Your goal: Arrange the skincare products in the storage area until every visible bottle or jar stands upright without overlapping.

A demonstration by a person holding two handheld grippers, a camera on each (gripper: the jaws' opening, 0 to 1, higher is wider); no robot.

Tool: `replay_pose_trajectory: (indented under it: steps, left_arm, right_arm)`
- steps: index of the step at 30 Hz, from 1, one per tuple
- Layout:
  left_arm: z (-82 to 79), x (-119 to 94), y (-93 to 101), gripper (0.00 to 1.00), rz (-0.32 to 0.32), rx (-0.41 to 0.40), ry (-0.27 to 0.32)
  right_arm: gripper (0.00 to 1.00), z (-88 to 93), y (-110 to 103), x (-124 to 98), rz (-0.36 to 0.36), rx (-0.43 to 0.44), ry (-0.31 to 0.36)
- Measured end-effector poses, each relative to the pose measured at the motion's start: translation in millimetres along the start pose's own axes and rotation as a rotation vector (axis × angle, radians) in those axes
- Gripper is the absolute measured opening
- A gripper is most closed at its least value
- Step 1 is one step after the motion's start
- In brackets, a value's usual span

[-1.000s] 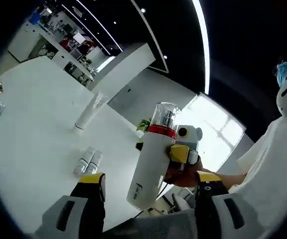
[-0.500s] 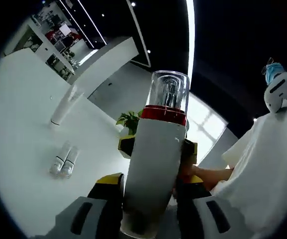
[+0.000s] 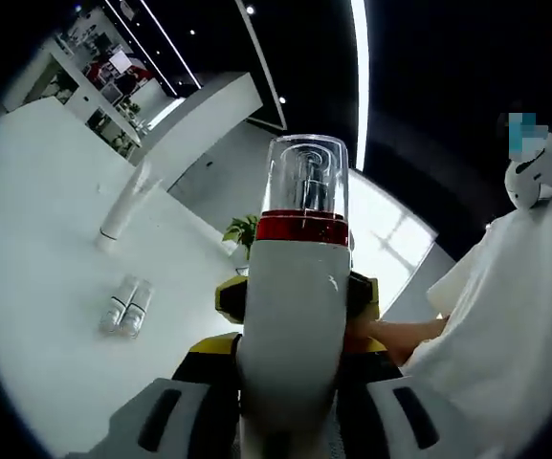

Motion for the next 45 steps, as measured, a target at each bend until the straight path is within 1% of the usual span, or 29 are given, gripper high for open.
replay_pose_trajectory:
  steps: [1, 3, 6, 8, 15, 17, 20, 23, 26, 27, 28, 31, 35, 36, 38, 40, 41, 42, 45]
  left_arm:
    - [1.2, -1, -0.4, 0.39, -0.005, -0.021, -0.006]
    - [3.3, -2, 0.4, 0.38, 0.002, 0.000, -0.019]
    - [3.0, -3, 0.2, 0.37, 0.004, -0.002, -0.022]
    - [3.5, -3, 0.1, 0.37, -0.001, -0.009, -0.024]
    - [1.7, -4, 0.7, 0.37, 0.006, -0.006, -0.011]
    - [2.1, -5, 0.1, 0.37, 0.010, -0.005, -0.015]
    - [4.0, -4, -0.3, 0.37, 0.020, -0.012, -0.029]
    - [5.8, -3, -0.9, 0.36, 0.023, -0.018, -0.041]
    - [6.1, -2, -0.3, 0.36, 0.027, -0.013, -0.039]
    - [6.0, -2, 0.8, 0.35, 0.042, -0.014, -0.040]
    - [6.1, -2, 0.7, 0.34, 0.043, -0.010, -0.044]
    - [7.2, -3, 0.7, 0.33, 0.032, -0.008, -0.068]
    - [6.8, -5, -0.4, 0.33, 0.011, -0.001, -0.077]
    - [7.0, -5, -0.5, 0.32, 0.008, -0.002, -0.079]
    - [7.6, -6, -2.8, 0.32, -0.016, 0.003, -0.091]
    - [7.0, -8, -5.8, 0.32, -0.042, 0.009, -0.091]
    - [6.7, -9, -7.5, 0.32, -0.059, 0.023, -0.097]
    - [6.5, -10, -8.3, 0.32, -0.078, 0.036, -0.109]
    - [7.3, -10, -8.8, 0.32, -0.091, 0.042, -0.118]
  right_arm:
    - [0.28, 1.1, 0, 0, 0.003, -0.003, 0.006]
    - [0.28, 2.6, -1, 1, 0.009, 0.006, 0.009]
    - [0.28, 3.2, 1, 2, 0.008, 0.037, 0.024]
    - [0.28, 3.1, 2, 4, 0.009, 0.045, 0.019]
    - [0.28, 0.1, 1, 1, -0.004, 0.068, 0.032]
    - [0.28, -1.4, 0, 1, -0.005, 0.055, 0.024]
    - [0.28, -4.7, -1, -1, -0.006, 0.006, -0.002]
    - [0.28, -9.5, -1, -2, -0.006, -0.022, -0.029]
    - [0.28, -12.1, -1, -2, -0.009, -0.020, -0.048]
    - [0.28, -11.4, -1, -2, -0.013, -0.014, -0.049]
    - [0.28, -10.5, -1, -2, -0.013, -0.010, -0.049]
    - [0.28, -7.8, 0, 1, -0.012, 0.002, -0.048]
    - [0.29, -7.8, 2, 2, -0.004, 0.005, -0.042]
    - [0.29, -7.6, 2, 3, 0.000, 0.002, -0.043]
    - [0.29, -7.7, 2, 5, 0.032, -0.009, -0.045]
    - [0.29, -9.0, 5, 5, 0.085, -0.063, -0.011]
    - [0.30, -8.4, 4, 6, 0.103, -0.070, -0.008]
    - [0.30, -7.6, 4, 7, 0.123, -0.083, -0.015]
    - [0.31, -7.7, 3, 9, 0.171, -0.144, -0.026]
Point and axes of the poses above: the point that each gripper's makers call its tool centre point, and the gripper's own axes: x roughly forward along the fingers, y roughly to its right, z roughly out of its underside, the point moved 7 cm from there along -x, roughly backward along the fingers, and after that the axes turned 14 degrees about z, right-handed, at the moved point
